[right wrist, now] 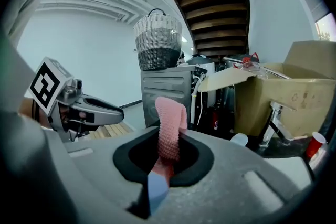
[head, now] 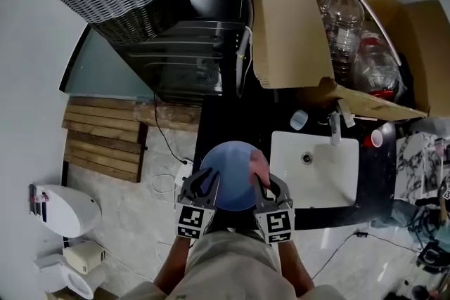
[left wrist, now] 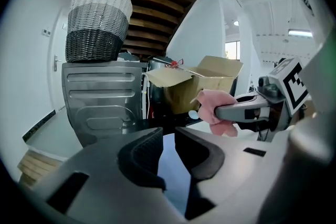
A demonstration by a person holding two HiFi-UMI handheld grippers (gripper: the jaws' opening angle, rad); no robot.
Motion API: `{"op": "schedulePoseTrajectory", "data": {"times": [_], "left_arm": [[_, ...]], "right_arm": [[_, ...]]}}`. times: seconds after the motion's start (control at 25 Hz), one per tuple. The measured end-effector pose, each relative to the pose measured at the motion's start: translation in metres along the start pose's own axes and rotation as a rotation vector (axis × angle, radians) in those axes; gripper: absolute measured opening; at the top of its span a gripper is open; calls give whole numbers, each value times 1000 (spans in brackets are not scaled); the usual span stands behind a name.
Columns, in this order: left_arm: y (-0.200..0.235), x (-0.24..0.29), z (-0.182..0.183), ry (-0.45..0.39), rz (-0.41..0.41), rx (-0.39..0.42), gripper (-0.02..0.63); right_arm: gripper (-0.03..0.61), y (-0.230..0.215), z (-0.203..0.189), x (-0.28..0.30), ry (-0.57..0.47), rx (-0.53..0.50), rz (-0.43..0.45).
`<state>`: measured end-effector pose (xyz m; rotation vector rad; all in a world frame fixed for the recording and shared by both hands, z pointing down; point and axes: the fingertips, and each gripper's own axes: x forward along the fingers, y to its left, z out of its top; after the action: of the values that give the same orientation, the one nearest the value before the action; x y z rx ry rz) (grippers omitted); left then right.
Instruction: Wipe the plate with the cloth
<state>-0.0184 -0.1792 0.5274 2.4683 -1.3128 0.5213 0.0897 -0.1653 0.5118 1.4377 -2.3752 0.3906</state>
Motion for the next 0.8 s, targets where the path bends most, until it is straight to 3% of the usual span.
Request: {"op": "schedulePoseTrajectory", "data": {"times": [0.8], "left_arm": [[35, 23, -35, 76, -4, -57, 69]], "right_arm": [[26, 36, -16, 75, 85, 17, 113]]}}
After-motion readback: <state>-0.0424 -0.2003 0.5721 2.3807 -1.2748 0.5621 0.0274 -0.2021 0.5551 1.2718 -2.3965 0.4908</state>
